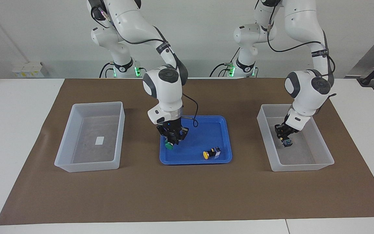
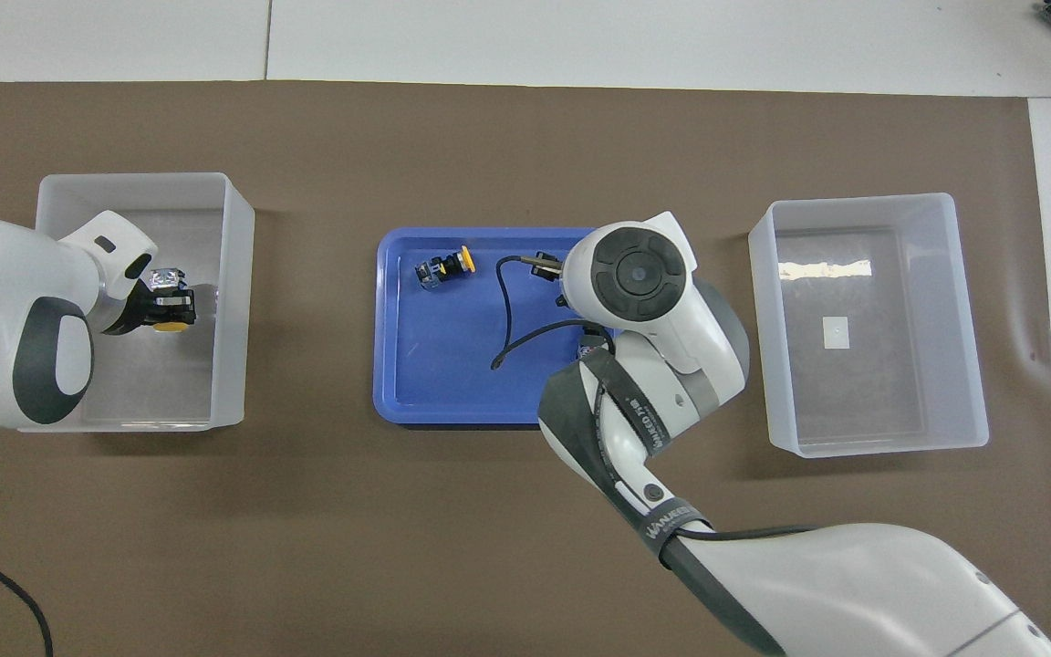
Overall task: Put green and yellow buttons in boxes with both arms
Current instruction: 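Lower the yellow button into the nearby box and open the left gripper, then place the green button in the box with the right gripper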
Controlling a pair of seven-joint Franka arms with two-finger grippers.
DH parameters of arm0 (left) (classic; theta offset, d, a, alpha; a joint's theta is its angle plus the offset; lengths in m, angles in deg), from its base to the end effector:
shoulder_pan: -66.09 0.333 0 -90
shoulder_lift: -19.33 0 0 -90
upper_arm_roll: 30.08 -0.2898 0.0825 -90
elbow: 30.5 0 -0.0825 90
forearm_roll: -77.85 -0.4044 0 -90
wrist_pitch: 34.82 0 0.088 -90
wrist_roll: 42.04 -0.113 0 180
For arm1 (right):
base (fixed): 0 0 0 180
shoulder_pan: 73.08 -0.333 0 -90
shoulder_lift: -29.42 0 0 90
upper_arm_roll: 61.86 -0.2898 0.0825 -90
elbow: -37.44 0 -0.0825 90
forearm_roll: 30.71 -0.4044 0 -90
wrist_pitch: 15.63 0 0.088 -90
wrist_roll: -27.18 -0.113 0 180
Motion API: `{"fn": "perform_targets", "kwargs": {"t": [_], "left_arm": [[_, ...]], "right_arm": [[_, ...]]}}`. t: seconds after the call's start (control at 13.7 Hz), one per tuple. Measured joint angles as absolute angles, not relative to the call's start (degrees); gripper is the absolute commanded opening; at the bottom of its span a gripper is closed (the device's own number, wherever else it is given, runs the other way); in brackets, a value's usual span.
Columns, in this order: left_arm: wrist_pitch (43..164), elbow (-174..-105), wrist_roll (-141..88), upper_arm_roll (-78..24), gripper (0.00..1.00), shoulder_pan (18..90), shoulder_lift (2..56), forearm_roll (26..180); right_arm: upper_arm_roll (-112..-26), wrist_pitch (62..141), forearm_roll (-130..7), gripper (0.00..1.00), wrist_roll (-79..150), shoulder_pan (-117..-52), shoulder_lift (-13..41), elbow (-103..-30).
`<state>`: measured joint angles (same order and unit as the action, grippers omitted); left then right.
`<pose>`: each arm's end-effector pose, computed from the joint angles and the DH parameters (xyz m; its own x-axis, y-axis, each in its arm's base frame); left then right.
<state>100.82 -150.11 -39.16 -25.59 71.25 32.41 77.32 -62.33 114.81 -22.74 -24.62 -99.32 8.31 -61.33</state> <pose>0.5928 0.0073 0.2751 0.9970 0.0582 0.0516 0.0576 -0.9982 0.0135 0.6098 0.3019 0.3490 0.9147 -0.3498 0.2023 -0.3433 -0.9368 -0.0674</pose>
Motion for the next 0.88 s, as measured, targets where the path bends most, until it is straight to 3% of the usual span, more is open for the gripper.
{"fn": "perform_targets", "kwargs": {"t": [0.36, 0.51, 0.58, 0.73, 0.88], "left_arm": [[103.71, -150.12, -39.34, -25.52, 0.02, 71.24, 34.52, 77.32], [103.71, -149.85, -39.34, -25.45, 0.53, 71.22, 34.52, 77.32], [103.63, -149.46, -39.36, -25.45, 0.64, 71.22, 34.52, 77.32], [102.31, -148.12, -39.52, -25.44, 0.75, 71.22, 34.47, 77.31], [98.9, -145.98, -39.64, -25.44, 0.76, 71.22, 34.29, 77.27]], "right_arm": [[-62.23, 103.49, -22.74, 0.0, -11.43, -90.7, 18.52, -65.34], [-62.16, 103.46, -22.8, 0.0, -1.41, -85.8, 22.19, -70.41], [-62.15, 103.47, -23.04, 0.0, 4.18, -83.16, 23.74, -72.69], [-62.11, 103.84, -25.07, 0.0, 14.9, -78.89, 25.6, -75.95], [-62.1, 106.77, -27.53, 0.0, 23.79, -76.36, 25.99, -77.73]]}}
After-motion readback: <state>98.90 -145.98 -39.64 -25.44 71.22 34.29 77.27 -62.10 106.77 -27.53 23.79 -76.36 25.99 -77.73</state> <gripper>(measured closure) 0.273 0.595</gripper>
